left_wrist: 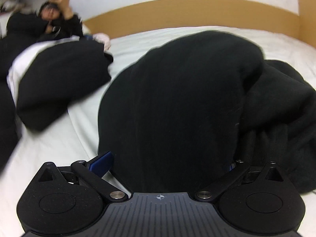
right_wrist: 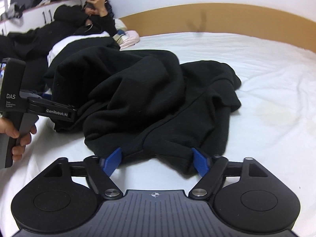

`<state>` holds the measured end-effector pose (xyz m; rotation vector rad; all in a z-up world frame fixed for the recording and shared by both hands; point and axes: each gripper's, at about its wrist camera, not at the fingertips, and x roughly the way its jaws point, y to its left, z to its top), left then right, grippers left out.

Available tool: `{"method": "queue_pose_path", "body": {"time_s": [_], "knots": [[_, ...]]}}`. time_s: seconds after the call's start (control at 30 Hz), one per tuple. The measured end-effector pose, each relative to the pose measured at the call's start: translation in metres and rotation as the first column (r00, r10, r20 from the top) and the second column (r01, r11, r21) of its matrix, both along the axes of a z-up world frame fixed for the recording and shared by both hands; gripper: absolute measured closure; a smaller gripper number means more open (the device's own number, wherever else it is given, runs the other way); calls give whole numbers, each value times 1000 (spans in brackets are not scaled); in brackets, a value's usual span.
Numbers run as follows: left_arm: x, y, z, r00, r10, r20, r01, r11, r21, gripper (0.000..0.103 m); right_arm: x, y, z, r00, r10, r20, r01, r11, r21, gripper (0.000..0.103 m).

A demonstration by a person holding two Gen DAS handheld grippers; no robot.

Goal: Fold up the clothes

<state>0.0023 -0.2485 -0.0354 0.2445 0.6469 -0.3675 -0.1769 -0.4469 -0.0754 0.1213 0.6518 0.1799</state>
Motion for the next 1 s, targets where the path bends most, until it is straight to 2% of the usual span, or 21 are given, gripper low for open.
{"method": "queue_pose_path", "body": {"time_s": [0.07, 0.17, 0.23, 0.3, 0.33, 0.43, 0.5, 0.63, 0.83, 0.9, 1.0], "knots": [[0, 5, -5, 1000, 25, -11, -26, 998, -51, 0, 9, 6, 3, 1000, -10, 11, 10, 1000, -22, 22], [-2, 7, -5, 999, 50, -22, -51, 996, -68, 0, 18, 10, 1, 999, -34, 21, 35, 999, -40, 25], [-6, 7, -6, 998, 57, -20, -58, 996, -73, 0, 23, 11, 1, 998, -59, 29, 60, 998, -32, 30], [-9, 6, -9, 998, 63, -18, -64, 995, -77, 0, 28, 10, 0, 996, -88, 36, 88, 996, -20, 46], [-10, 6, -9, 998, 64, -15, -65, 995, -76, 0, 30, 10, -1, 995, -93, 38, 94, 995, -18, 48], [-14, 5, -12, 998, 67, -8, -67, 995, -74, 0, 31, 8, -1, 994, -103, 44, 103, 995, -6, 75], [-17, 4, -13, 998, 69, -8, -70, 995, -75, 0, 27, 1, 0, 993, -105, 45, 104, 994, 28, 84], [-14, 6, -12, 998, 66, -16, -67, 994, -86, 0, 23, -5, 3, 992, -115, 52, 113, 992, 53, 87], [-11, 9, -6, 998, 65, -15, -66, 993, -99, 1, 14, -16, 17, 971, -153, 181, 143, 988, 65, 90], [-14, 9, -4, 998, 67, 4, -67, 992, -103, 1, 12, -24, 21, 957, -177, 231, 155, 982, 109, 90], [-22, 12, -1, 996, 73, 49, -66, 990, -125, 1, 4, -39, 30, 931, -210, 299, 145, 963, 225, 90]]}}
